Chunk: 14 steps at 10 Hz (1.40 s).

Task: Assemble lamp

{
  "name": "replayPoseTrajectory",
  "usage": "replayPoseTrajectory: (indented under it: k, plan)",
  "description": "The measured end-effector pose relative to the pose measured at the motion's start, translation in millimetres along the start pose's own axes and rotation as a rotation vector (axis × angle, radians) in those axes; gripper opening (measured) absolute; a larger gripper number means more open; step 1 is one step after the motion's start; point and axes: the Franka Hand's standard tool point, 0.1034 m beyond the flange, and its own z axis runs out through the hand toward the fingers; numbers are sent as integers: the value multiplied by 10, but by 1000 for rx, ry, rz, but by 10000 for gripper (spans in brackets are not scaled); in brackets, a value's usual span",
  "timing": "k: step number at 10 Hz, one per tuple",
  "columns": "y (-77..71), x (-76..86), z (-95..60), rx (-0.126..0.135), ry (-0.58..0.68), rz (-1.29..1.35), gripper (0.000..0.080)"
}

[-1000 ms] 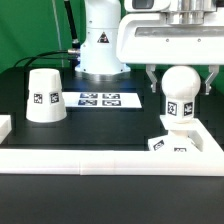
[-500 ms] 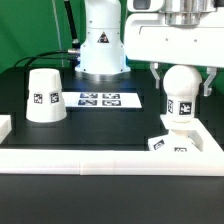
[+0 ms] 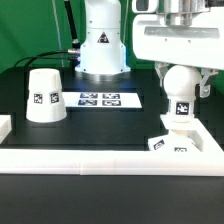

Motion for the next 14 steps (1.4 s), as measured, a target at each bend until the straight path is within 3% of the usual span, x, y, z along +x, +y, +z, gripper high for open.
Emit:
replayPoseTrajectory:
  k: [1, 3, 8, 11, 14]
  plan:
    - [-2, -3, 0, 0, 0, -57, 650]
    - [-7, -10, 0, 0, 0, -127, 696]
    - [-27, 23, -15, -1, 5, -771, 698]
    - [-63, 46, 6, -21, -8, -1028, 698]
    - [-68, 56, 2, -25, -7, -1226, 698]
